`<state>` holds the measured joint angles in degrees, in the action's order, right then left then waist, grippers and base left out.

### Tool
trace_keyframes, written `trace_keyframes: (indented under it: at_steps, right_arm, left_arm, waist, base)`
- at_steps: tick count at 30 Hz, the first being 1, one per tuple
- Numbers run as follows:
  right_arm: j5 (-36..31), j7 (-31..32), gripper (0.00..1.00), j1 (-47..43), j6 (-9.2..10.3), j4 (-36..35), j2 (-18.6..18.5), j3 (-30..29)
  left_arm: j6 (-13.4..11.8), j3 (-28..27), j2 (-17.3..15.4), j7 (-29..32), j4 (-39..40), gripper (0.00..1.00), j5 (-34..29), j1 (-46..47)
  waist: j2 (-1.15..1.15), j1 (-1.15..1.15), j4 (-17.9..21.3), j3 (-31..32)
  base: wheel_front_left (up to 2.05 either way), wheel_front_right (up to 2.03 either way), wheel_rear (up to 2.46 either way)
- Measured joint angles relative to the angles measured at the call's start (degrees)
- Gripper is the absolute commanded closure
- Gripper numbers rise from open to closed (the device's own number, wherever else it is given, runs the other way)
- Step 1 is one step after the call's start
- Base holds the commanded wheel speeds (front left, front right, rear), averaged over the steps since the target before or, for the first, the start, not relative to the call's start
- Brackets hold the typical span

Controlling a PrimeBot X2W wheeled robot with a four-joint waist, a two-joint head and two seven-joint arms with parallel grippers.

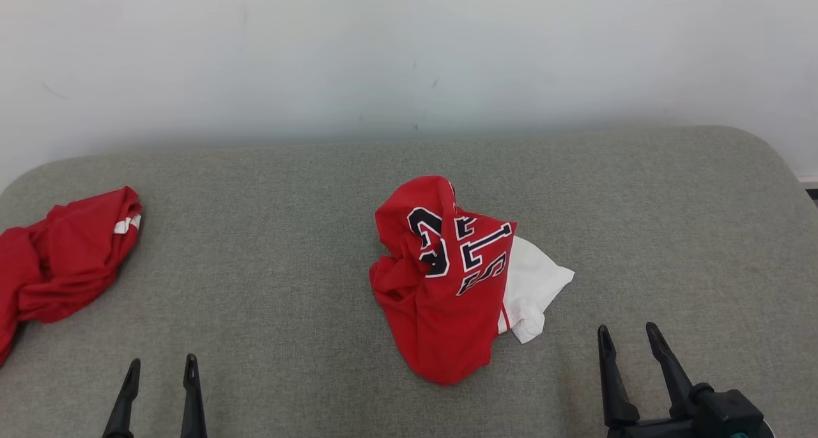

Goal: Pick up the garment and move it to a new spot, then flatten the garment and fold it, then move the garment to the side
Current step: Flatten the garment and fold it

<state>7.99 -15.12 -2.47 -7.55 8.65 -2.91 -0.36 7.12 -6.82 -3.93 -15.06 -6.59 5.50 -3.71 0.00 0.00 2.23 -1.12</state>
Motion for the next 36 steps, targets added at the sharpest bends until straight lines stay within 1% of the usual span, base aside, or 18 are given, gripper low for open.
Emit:
trace_keyframes:
  at_steps: [8,36]
  right_arm:
    - [0.01,0.00,0.00,-0.08,0.00,0.16,0.00,0.02]
    - [0.04,0.00,0.00,-0.14,0.00,0.53,0.00,-0.02]
  left_arm:
    - [0.29,-0.40,0.18,0.00,0.02,0.00,-0.92,0.03]
    - [0.37,-0.31,0.07,0.00,-0.34,0.00,-0.87,0.10]
  waist:
    - [0.00,0.00,-0.25,-0.01]
    - [0.00,0.00,-0.28,-0.11]
  base:
    - [0.00,0.00,0.00]
    - [0.00,0.00,0.00]
